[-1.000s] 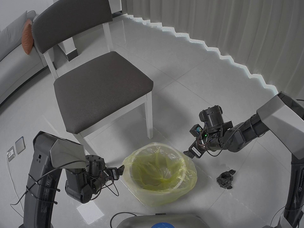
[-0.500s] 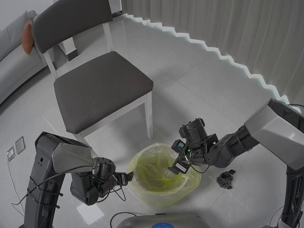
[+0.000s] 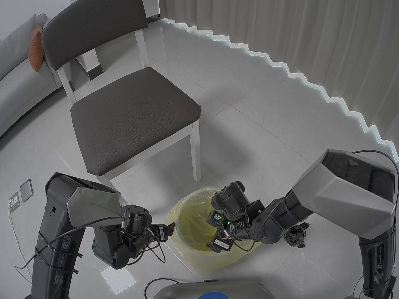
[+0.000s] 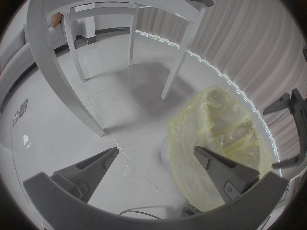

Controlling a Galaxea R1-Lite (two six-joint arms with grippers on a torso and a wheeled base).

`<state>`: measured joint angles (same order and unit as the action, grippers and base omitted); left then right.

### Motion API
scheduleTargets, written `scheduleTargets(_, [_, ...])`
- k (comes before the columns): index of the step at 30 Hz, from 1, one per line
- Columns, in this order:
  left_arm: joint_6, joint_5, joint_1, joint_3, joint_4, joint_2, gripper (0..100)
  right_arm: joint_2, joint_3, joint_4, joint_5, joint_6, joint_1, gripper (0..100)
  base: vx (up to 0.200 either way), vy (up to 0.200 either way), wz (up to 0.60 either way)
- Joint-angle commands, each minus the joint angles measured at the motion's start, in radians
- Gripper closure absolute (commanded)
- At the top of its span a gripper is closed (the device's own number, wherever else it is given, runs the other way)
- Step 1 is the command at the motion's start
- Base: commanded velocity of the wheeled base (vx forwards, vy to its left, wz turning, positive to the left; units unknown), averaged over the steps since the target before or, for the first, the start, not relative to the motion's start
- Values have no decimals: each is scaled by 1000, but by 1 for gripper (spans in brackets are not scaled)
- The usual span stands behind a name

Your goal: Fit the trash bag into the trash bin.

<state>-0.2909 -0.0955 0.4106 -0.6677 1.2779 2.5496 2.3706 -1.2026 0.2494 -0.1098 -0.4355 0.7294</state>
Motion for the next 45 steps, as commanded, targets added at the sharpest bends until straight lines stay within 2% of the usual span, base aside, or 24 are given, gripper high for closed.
scheduleTargets(1, [2,-3,-6,17,20,-2,0,39,3,1,-1,0,25,0,0,0,0])
scheduleTargets(16, [6,0,-16,26,63,-6,0,88,-6,1,-2,-2,88,0,0,0,0])
scheduleTargets(21, [6,0,-16,28,64,-6,0,156,-48,-1,-41,-2,101,0,0,0,0])
scheduleTargets(25, [6,0,-16,28,64,-8,0,159,-69,-50,-41,3,111,0,0,0,0])
scheduleTargets(32, [6,0,-16,30,64,-8,0,154,-60,-50,-41,8,113,0,0,0,0])
scheduleTargets(38, [9,3,-16,33,63,-6,0,7,-3,-55,-41,23,111,0,0,0,0])
scheduleTargets(45, [73,-6,-35,33,6,-5,0,-154,63,-58,-37,24,78,0,0,0,0])
